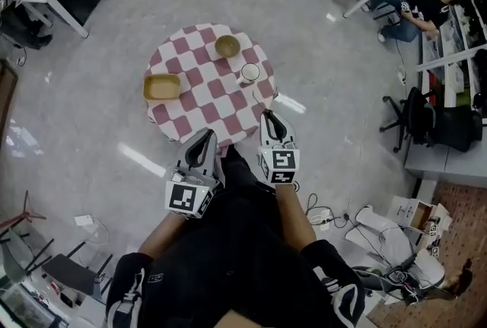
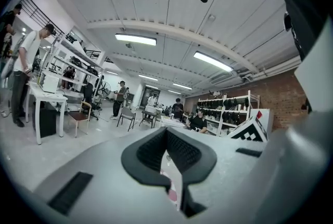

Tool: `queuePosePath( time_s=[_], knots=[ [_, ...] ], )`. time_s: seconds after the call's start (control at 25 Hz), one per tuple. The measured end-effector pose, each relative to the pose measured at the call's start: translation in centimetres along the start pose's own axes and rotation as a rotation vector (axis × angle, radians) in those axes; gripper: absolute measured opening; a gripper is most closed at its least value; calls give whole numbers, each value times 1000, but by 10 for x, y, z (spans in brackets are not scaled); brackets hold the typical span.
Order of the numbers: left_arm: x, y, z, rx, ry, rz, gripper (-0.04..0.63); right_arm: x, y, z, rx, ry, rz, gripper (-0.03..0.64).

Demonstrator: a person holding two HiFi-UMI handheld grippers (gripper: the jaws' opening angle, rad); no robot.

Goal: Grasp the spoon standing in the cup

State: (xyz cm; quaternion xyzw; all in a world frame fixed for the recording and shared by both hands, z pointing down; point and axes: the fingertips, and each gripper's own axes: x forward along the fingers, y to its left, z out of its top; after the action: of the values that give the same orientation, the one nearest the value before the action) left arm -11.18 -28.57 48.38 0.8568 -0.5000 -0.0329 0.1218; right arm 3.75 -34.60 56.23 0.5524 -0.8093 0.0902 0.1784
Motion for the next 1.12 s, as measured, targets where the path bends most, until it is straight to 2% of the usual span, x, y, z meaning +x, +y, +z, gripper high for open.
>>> queuePosePath(
  time_s=[0.16, 0.52, 0.76, 1.12],
  knots=[
    [-12, -11, -3, 13, -2, -6, 8, -38, 1, 3, 46, -42, -19, 63],
    [-17, -23, -7, 55, 8, 31, 8, -76, 0, 1, 81, -78, -1, 63],
    [-7, -50, -9, 65, 3, 25, 8, -90, -9, 2, 97, -99, 44, 63],
    [7, -75, -13, 89, -2, 67, 8, -108, -27, -2, 99, -123, 95, 63]
  ],
)
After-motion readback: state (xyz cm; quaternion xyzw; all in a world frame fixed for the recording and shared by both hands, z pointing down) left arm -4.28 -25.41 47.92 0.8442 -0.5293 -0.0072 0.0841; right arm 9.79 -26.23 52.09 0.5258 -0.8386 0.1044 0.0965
